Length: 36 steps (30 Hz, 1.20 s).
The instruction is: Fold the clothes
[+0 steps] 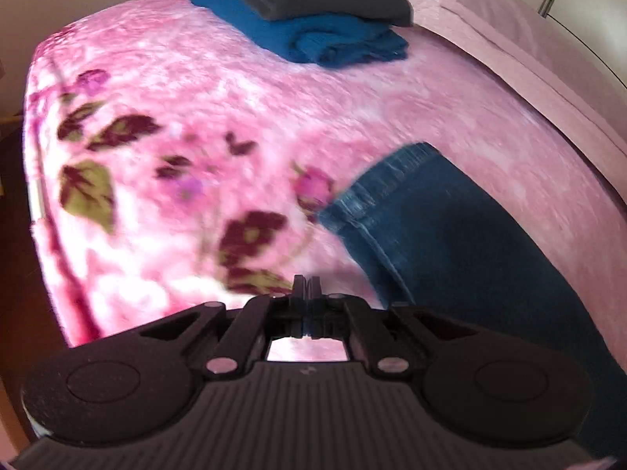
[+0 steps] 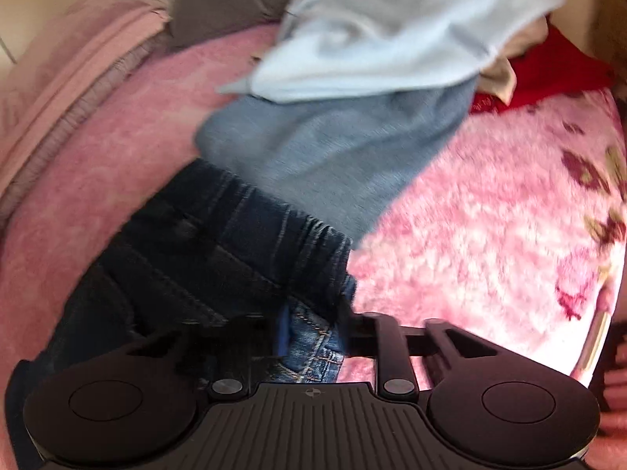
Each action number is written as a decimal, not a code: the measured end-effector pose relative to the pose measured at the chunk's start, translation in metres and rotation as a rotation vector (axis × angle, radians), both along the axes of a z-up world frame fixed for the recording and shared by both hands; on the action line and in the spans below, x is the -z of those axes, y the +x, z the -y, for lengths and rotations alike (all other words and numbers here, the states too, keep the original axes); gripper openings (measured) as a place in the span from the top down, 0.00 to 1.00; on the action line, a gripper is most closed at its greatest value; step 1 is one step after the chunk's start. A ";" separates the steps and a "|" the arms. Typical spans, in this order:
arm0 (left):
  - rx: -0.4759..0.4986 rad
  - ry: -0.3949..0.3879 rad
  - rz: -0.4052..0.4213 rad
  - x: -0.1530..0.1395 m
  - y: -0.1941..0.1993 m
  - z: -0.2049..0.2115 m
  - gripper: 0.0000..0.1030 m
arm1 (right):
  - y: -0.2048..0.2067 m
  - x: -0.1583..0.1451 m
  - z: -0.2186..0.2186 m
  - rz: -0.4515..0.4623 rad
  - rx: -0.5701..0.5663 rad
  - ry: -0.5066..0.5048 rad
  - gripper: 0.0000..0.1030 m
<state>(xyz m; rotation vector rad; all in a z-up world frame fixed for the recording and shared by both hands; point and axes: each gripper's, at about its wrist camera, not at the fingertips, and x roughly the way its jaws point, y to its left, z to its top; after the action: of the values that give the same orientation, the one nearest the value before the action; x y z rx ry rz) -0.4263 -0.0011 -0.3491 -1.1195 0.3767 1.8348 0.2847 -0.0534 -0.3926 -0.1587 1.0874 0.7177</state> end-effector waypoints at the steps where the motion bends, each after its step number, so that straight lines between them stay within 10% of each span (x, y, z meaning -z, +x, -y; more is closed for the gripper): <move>1: 0.003 -0.012 -0.005 -0.004 0.000 0.000 1.00 | 0.000 -0.003 0.002 0.005 -0.010 0.016 0.82; 5: 0.061 -0.058 -0.021 -0.023 0.016 -0.011 0.99 | 0.009 0.008 0.011 -0.040 -0.072 -0.030 0.67; 7: 0.174 -0.070 0.002 -0.028 0.056 -0.033 0.97 | 0.019 0.007 0.014 -0.071 -0.024 -0.047 0.35; 15: 0.591 -0.077 0.197 -0.030 0.225 -0.131 0.84 | 0.036 -0.047 -0.025 0.050 -0.237 -0.068 0.35; 20: 0.851 -0.081 0.320 -0.032 0.330 -0.193 0.75 | 0.063 -0.032 -0.080 -0.084 -0.367 0.010 0.35; 29: 0.916 -0.164 0.457 -0.011 0.392 -0.224 0.63 | 0.126 0.039 -0.138 -0.596 -0.401 0.168 0.40; 36: 0.988 -0.280 0.493 0.017 0.438 -0.240 0.66 | 0.134 0.040 -0.141 -0.560 -0.465 0.132 0.75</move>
<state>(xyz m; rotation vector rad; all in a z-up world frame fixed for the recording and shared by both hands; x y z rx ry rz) 0.0112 0.2390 -0.3658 -1.2123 0.7378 0.6331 0.4187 0.0881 -0.4325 -0.0982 1.5516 1.2992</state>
